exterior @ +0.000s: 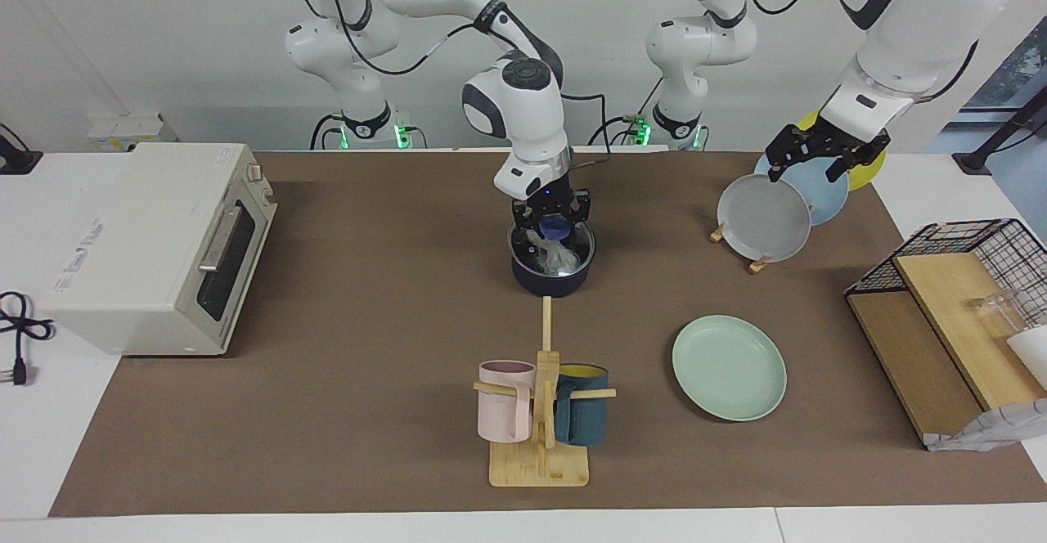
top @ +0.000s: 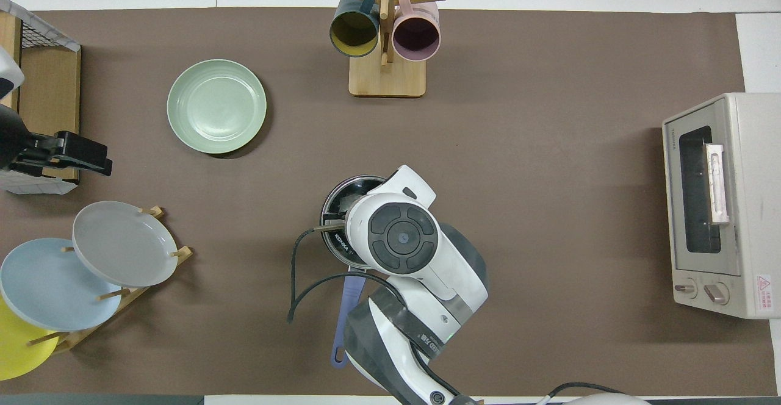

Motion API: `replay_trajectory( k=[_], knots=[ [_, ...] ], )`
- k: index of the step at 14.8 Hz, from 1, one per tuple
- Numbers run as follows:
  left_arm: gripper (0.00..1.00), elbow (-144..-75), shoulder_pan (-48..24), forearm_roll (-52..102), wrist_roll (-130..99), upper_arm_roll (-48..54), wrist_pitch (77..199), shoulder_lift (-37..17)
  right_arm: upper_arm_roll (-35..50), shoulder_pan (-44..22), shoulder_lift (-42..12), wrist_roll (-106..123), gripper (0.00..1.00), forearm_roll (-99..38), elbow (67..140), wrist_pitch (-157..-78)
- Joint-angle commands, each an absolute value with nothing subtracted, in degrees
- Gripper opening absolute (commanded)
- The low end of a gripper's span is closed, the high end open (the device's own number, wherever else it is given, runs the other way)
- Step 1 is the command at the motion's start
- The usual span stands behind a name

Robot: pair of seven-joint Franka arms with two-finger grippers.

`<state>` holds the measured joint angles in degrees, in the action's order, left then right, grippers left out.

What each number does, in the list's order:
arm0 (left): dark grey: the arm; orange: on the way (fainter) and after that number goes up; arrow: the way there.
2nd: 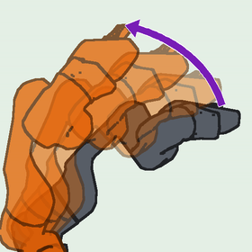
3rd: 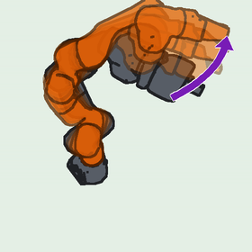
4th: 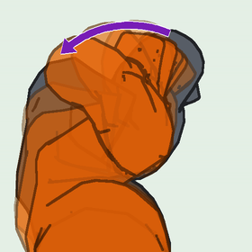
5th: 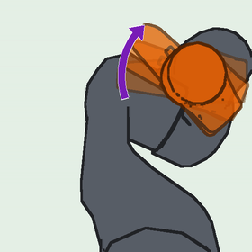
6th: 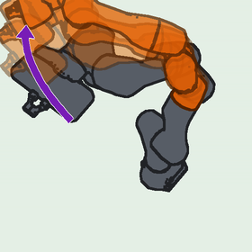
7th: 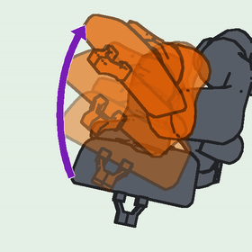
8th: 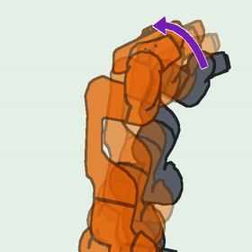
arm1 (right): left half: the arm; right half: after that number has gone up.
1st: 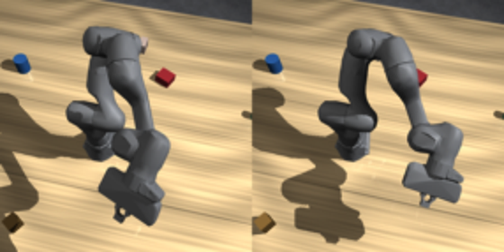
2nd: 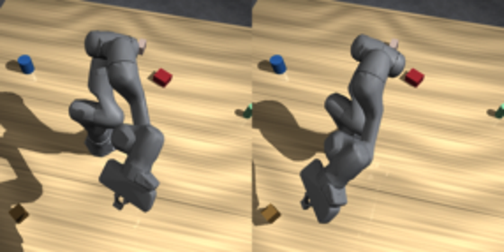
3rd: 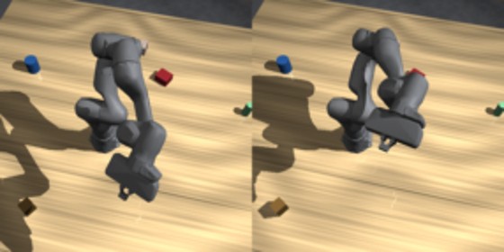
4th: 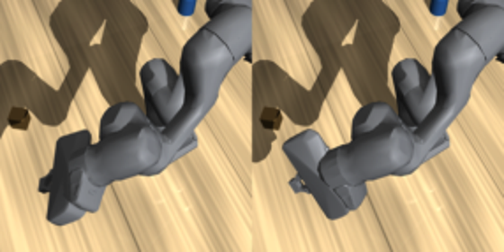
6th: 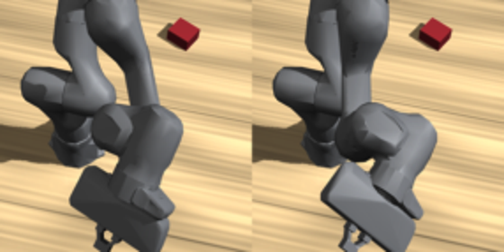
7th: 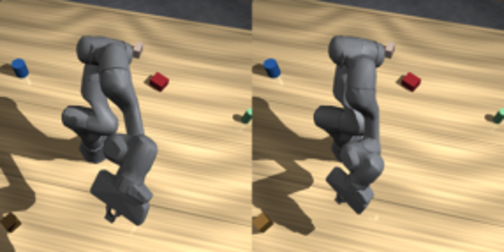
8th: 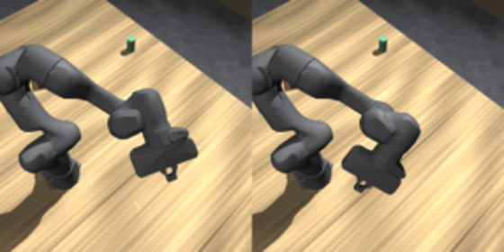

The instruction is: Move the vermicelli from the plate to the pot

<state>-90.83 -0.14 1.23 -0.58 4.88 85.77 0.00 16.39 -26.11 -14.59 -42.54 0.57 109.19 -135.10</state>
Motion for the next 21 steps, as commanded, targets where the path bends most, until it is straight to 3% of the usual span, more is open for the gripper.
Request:
replay_trajectory(
  k=[1,4,15,17,18,19,21],
  knots=[
    [1.00,-91.67,0.09,1.93,0.09,4.66,85.87,1.32,16.70,-26.37,-16.26,-44.74,0.00,1.14,108.10,-135.96],
    [1.00,-91.76,0.00,1.93,-0.09,4.66,85.87,1.32,16.70,-25.93,-16.43,-44.74,0.04,1.05,108.19,-137.29],
    [1.00,-91.93,-0.44,1.93,-0.09,4.75,85.87,1.41,16.79,-24.26,-16.61,-44.74,0.06,0.26,109.07,-140.36],
    [1.00,-91.93,-0.44,1.93,0.00,4.75,85.78,1.41,16.79,-24.35,-16.61,-44.82,0.25,0.35,109.42,-140.45],
    [1.00,-91.93,-0.44,1.93,-0.09,4.75,85.78,1.41,16.70,-24.35,-16.52,-44.82,0.41,0.35,109.42,-140.36],
    [1.00,-91.93,-0.18,1.93,-0.09,4.75,85.78,1.41,16.70,-24.35,-16.52,-44.82,0.46,0.35,109.42,-140.45],
    [1.00,-91.93,0.00,1.93,-0.09,4.75,85.69,1.41,16.70,-24.26,-16.52,-44.82,0.73,0.35,109.34,-140.27]
  ],
)
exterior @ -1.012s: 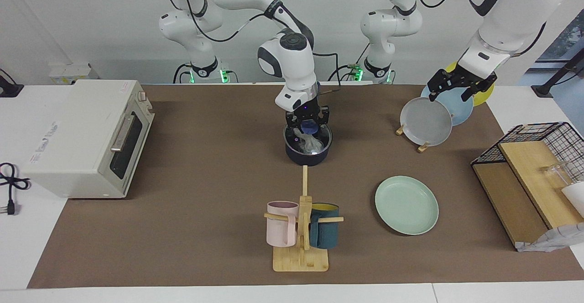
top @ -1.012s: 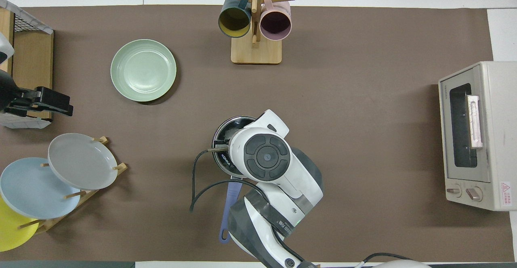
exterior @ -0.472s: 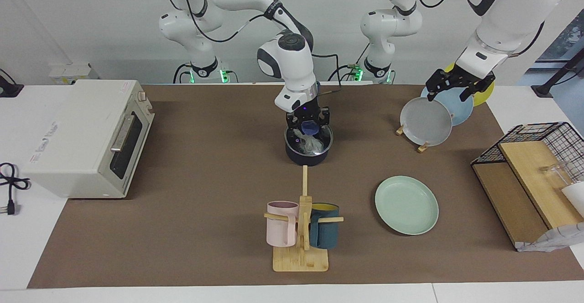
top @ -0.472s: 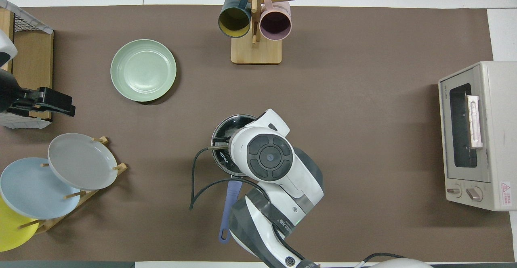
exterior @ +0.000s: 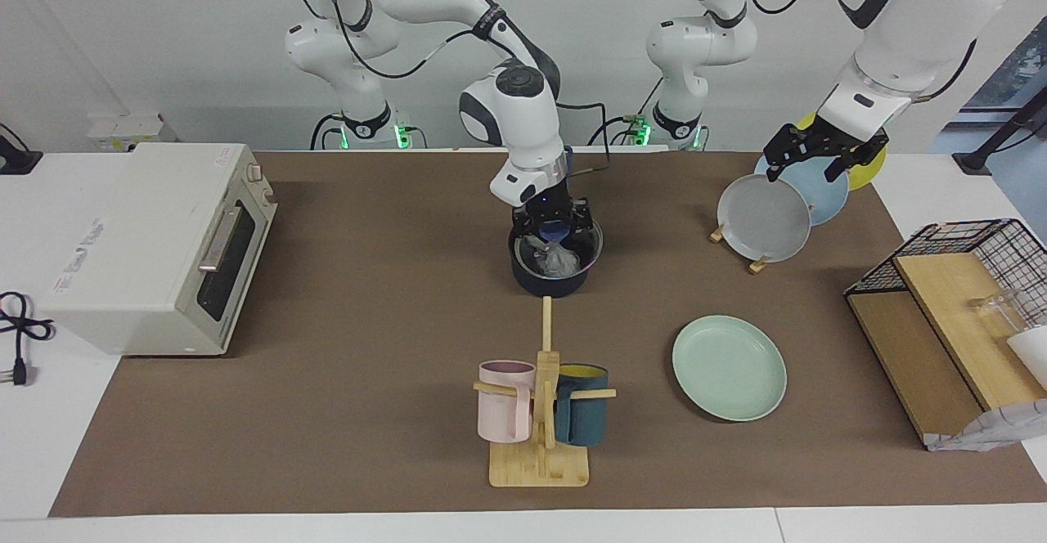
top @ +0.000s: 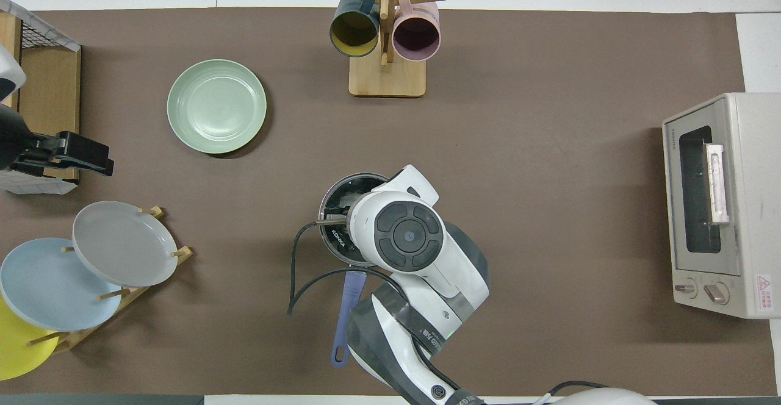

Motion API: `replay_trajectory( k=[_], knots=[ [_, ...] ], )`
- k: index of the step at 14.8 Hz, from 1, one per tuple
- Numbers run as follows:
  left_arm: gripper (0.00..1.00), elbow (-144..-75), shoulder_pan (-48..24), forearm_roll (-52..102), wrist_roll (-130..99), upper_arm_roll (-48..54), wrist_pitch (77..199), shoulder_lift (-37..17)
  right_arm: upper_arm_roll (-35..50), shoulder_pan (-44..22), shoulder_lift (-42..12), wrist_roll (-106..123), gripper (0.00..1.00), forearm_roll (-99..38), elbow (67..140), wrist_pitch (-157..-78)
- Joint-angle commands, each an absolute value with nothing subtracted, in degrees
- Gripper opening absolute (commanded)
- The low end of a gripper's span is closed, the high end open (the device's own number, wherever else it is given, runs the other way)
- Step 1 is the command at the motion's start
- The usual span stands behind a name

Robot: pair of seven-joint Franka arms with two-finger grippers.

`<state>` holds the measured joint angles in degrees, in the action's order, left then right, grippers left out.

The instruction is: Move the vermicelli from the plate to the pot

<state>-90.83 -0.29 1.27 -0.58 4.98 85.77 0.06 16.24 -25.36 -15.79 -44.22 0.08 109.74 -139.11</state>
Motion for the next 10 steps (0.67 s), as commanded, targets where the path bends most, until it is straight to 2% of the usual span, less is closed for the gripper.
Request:
replay_trajectory(
  k=[1,10],
  knots=[
    [1.00,-91.93,0.00,1.93,-0.09,4.66,85.69,1.41,16.70,-24.26,-16.52,-44.82,0.74,0.35,109.34,-140.19],
    [1.00,-91.93,0.00,1.93,-0.09,4.66,85.69,1.41,16.79,-24.00,-16.61,-44.65,0.74,0.35,108.28,-138.09]
  ],
)
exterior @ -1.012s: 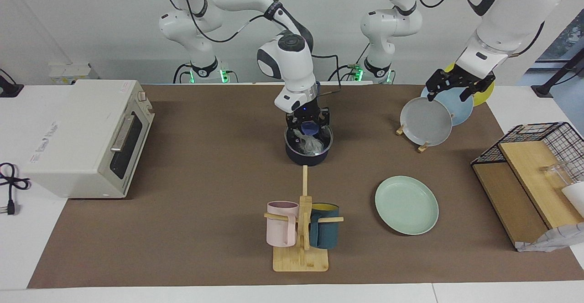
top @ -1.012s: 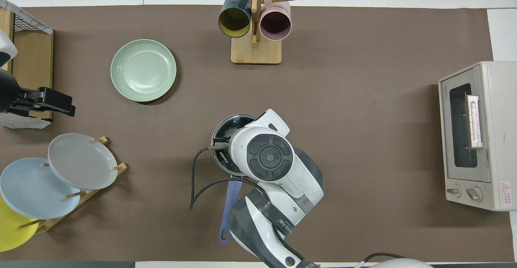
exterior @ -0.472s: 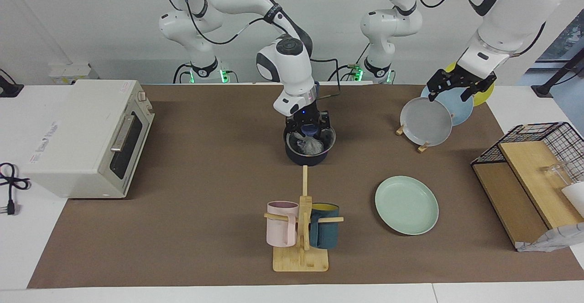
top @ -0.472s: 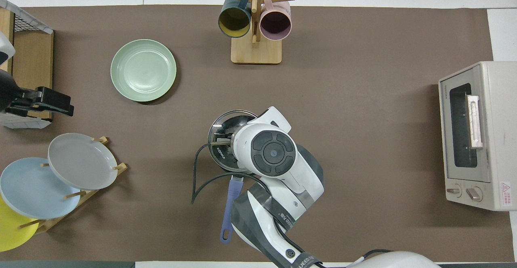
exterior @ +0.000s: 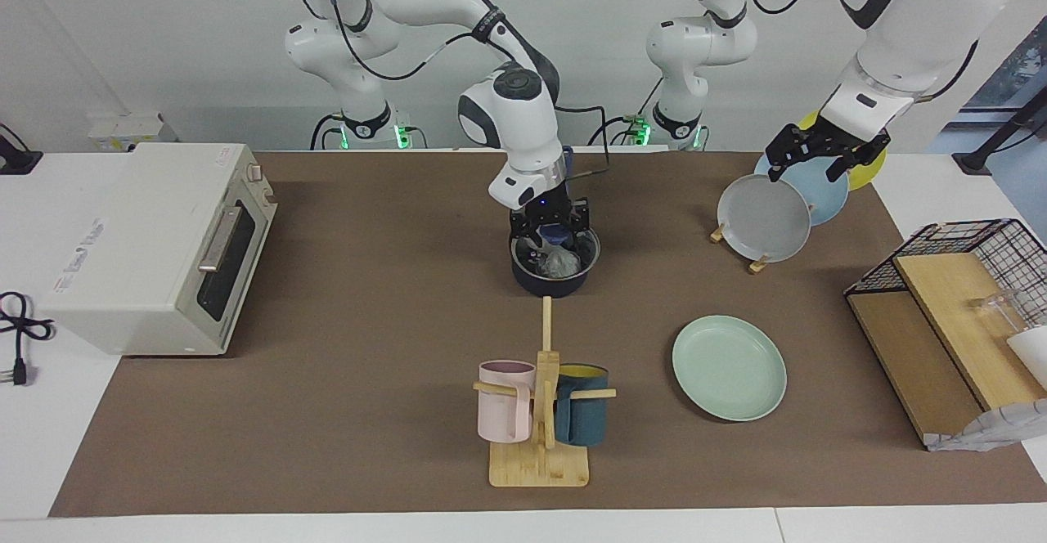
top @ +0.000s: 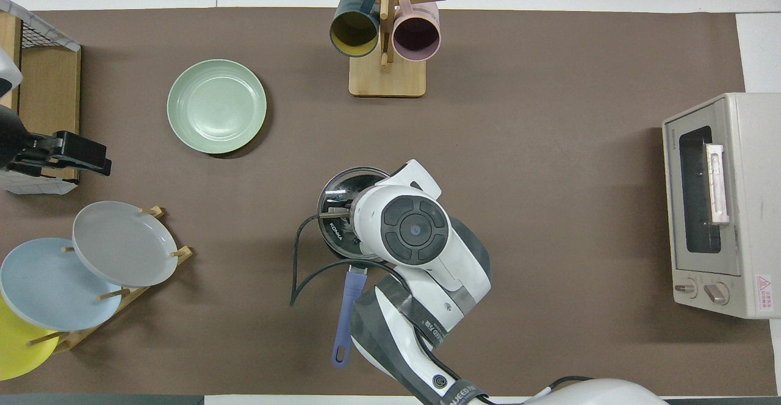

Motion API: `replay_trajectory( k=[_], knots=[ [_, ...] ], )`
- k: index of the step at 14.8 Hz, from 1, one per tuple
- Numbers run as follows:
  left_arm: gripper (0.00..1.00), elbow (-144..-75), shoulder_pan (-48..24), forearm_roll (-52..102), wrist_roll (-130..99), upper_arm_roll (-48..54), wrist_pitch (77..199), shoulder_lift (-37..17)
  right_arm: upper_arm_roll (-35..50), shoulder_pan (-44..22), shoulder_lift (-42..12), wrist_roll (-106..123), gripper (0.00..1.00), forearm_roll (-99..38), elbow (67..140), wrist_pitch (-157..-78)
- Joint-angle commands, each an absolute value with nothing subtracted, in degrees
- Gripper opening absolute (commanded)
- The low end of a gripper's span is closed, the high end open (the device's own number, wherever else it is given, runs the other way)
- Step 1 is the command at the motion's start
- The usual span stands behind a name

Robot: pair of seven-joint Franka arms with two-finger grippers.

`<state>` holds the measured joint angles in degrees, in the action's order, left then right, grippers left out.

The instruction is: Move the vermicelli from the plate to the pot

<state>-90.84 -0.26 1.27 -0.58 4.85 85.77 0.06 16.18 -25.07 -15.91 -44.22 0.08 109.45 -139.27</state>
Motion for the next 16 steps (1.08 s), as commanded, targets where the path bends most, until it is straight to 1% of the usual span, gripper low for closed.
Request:
replay_trajectory(
  k=[1,2,3,4,5,11,13,14,16],
  knots=[
    [1.00,-91.93,0.00,1.93,-0.09,4.66,85.69,1.41,16.79,-23.65,-16.61,-44.56,0.71,0.35,108.28,-137.90],
    [1.00,-91.93,0.00,1.93,-0.09,4.66,85.69,1.41,16.79,-23.21,-16.61,-44.56,0.61,0.35,108.28,-137.73],
    [1.00,-91.93,0.00,1.93,-0.09,4.66,85.69,1.41,16.79,-23.20,-16.61,-44.56,0.55,0.26,108.28,-137.29],
    [1.00,-91.93,0.00,1.93,-0.09,4.66,85.69,1.41,16.79,-23.20,-16.61,-44.56,0.50,0.26,108.28,-136.42],
    [1.00,-91.93,0.00,1.93,0.00,4.66,85.69,1.41,16.79,-23.20,-16.61,-44.56,0.48,0.09,108.28,-135.97],
    [1.00,-91.93,0.00,1.93,-0.09,4.66,85.69,1.41,16.79,-23.29,-16.61,-44.65,0.45,-1.93,107.58,-134.39],
    [1.00,-91.93,0.00,1.93,-0.09,4.66,85.69,1.41,16.79,-23.20,-16.61,-44.65,0.39,-2.11,106.44,-132.11],
    [1.00,-91.93,0.00,1.93,-0.09,4.66,85.69,1.41,16.79,-23.20,-16.70,-44.74,0.37,-2.63,105.13,-129.66],
    [1.00,-91.93,0.00,1.93,0.00,4.66,85.69,1.41,16.79,-23.64,-18.80,-44.82,0.34,-2.64,100.83,-125.26]
  ],
)
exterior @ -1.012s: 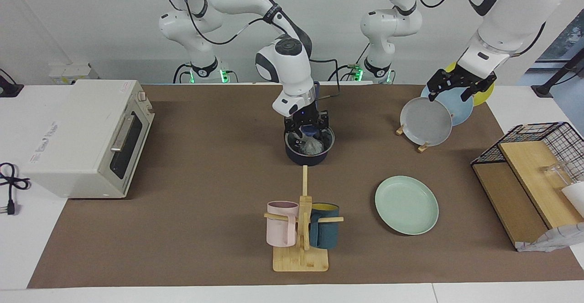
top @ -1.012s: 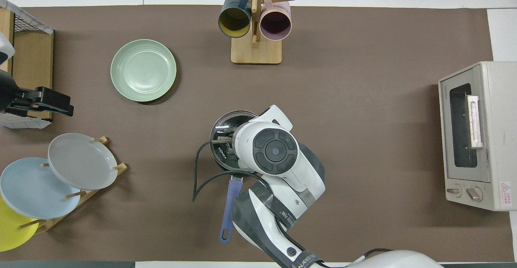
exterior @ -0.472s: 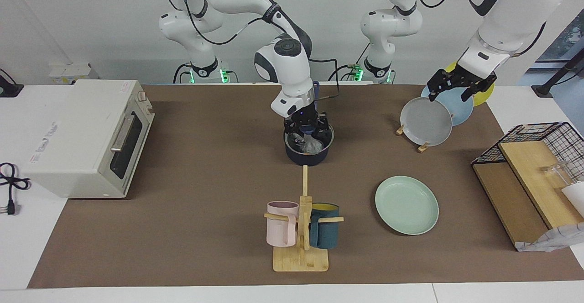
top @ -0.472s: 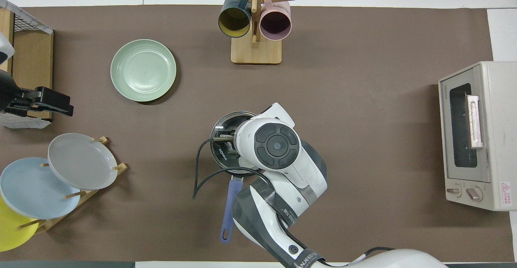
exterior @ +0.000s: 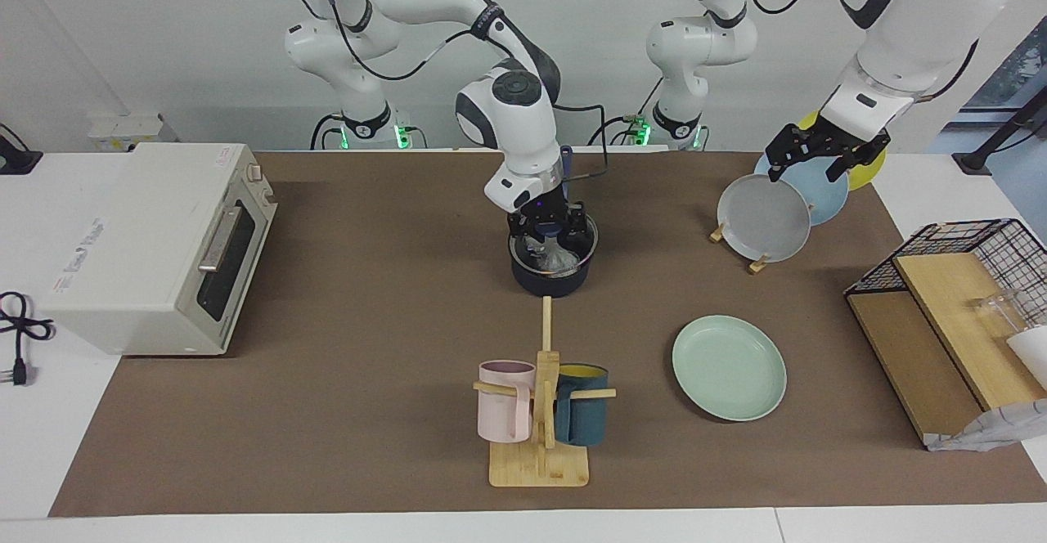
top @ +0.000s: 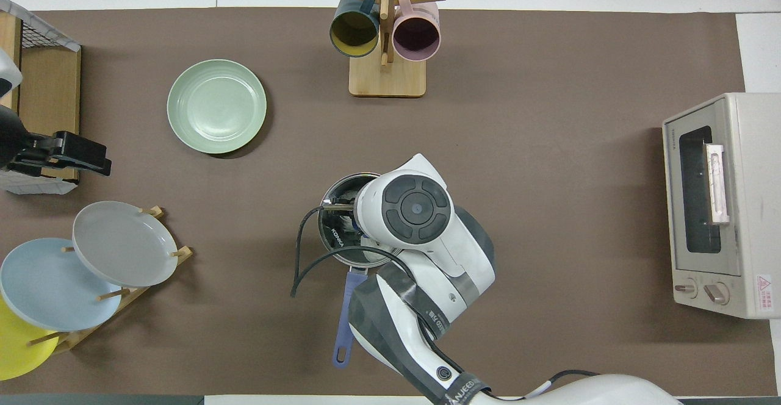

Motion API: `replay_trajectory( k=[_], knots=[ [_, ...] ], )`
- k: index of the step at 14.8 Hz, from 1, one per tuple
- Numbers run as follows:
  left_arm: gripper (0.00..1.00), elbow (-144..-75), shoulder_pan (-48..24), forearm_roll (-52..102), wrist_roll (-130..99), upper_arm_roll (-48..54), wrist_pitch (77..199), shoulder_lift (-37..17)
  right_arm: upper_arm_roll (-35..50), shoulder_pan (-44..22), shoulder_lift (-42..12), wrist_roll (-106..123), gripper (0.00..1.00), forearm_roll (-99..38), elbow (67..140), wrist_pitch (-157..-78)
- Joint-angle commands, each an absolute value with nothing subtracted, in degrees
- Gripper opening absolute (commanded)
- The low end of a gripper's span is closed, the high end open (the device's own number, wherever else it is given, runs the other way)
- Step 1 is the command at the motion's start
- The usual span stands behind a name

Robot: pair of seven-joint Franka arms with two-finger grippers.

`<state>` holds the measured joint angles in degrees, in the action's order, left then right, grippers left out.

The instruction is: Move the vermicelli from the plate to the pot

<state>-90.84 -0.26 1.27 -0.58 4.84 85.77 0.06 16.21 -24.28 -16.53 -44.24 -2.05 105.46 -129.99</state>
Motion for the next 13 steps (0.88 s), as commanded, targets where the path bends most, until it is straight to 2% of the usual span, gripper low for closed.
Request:
replay_trajectory(
  k=[1,13],
  knots=[
    [1.00,-91.93,0.00,1.93,0.00,4.66,85.69,1.41,16.70,-24.25,-19.24,-44.82,0.34,-1.94,100.55,-125.07],
    [1.00,-91.93,0.00,1.93,-0.09,4.66,85.69,1.41,16.52,-26.72,-21.09,-46.40,0.34,6.32,100.11,-124.28]
  ],
)
